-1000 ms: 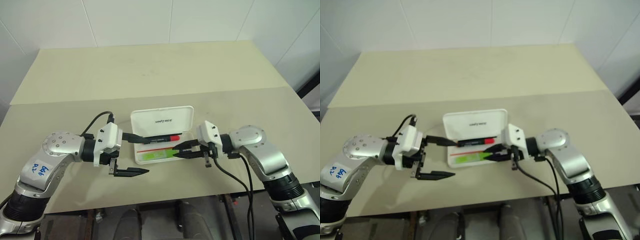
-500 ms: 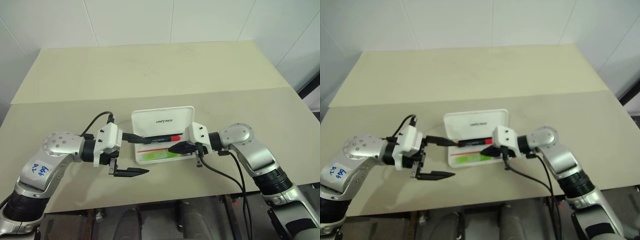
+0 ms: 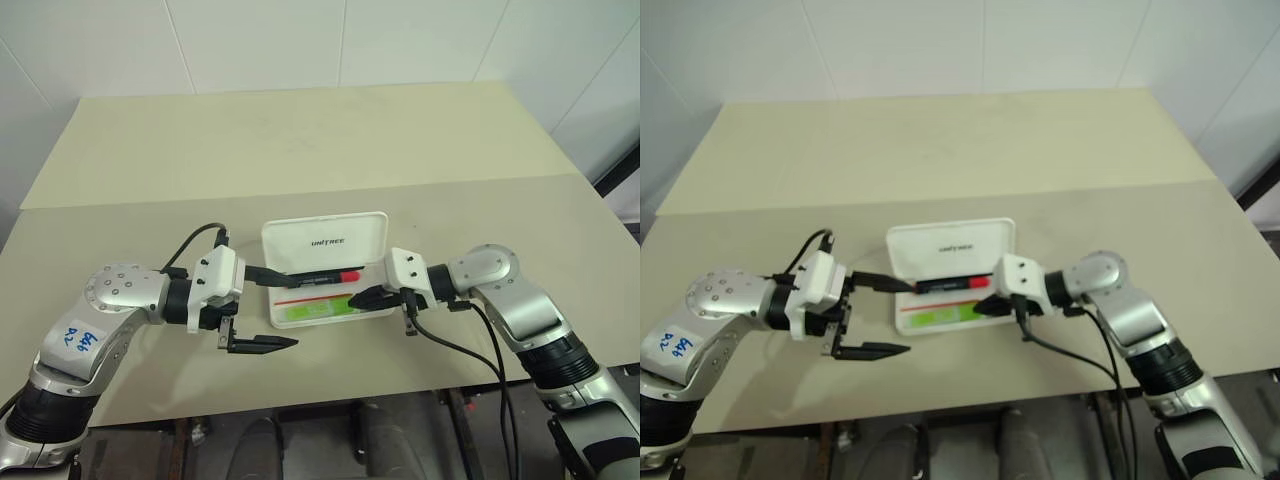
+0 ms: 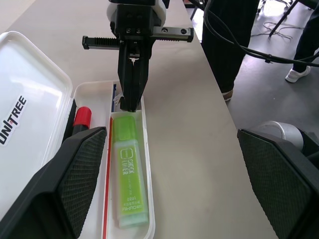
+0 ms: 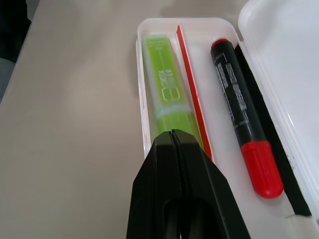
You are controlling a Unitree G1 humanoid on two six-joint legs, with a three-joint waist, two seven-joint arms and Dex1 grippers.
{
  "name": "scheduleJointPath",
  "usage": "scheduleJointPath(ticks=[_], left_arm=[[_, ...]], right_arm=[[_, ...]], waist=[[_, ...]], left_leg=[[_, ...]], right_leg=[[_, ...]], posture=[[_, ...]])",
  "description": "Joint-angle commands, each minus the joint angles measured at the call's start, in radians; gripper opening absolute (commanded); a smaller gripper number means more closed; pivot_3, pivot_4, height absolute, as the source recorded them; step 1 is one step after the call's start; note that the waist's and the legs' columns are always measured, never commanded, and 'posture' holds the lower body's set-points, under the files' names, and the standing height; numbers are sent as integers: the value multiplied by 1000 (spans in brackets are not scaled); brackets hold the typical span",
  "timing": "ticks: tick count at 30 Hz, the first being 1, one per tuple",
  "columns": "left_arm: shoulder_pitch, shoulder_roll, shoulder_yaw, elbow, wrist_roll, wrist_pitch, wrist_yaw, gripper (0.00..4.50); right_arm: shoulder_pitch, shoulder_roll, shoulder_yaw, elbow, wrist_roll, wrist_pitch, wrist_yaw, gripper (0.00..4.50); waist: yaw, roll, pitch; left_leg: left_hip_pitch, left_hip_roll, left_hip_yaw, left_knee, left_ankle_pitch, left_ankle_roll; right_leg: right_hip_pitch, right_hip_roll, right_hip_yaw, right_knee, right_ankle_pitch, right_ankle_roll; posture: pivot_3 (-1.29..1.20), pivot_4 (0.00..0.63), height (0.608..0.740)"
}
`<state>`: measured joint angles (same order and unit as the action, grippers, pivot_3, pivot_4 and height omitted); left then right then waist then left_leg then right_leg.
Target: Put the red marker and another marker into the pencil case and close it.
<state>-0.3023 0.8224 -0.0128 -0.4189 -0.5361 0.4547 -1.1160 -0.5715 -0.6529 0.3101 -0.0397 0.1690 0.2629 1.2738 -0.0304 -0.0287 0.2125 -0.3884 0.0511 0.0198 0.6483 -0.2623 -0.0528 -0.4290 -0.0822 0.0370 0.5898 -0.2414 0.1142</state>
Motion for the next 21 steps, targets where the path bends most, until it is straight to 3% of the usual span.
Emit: scheduleJointPath(ticks=[1,10,13,16,19,21], left_arm=[[-10,3,6,-21,1,-13,-1,4500],[-5,1,8,-27,3,-11,3,4500],[-1,4,12,-29,2,-11,3,4500],[9,8,21,-32,-2,-9,3,4500],[22,14,29,-34,-4,-11,-1,4500],[26,15,31,-35,-5,-13,-1,4500]], right_arm=[[1,-20,0,3,-26,-32,3,36],[-1,-35,0,25,-69,-57,10,36],[-9,-30,-53,-10,-10,-9,6,36],[-1,-14,-158,-75,149,51,15,36],[38,-37,-239,-130,228,70,6,632],[76,-61,-275,-156,245,57,10,1306]], waist=[[0,0,0],[0,0,0],[0,0,0],[0,0,0],[1,0,0],[2,0,0]], left_leg=[[0,0,0,0,0,0],[0,0,0,0,0,0],[0,0,0,0,0,0],[0,0,0,0,0,0],[0,0,0,-1,0,0],[0,0,0,-1,0,0]], right_leg=[[0,0,0,0,0,0],[0,0,0,0,0,0],[0,0,0,0,0,0],[0,0,0,0,0,0],[0,0,0,0,0,0],[0,0,0,0,0,0]], posture=[[0,150,740],[0,150,740],[0,150,740],[0,150,740],[0,150,740],[0,150,740]])
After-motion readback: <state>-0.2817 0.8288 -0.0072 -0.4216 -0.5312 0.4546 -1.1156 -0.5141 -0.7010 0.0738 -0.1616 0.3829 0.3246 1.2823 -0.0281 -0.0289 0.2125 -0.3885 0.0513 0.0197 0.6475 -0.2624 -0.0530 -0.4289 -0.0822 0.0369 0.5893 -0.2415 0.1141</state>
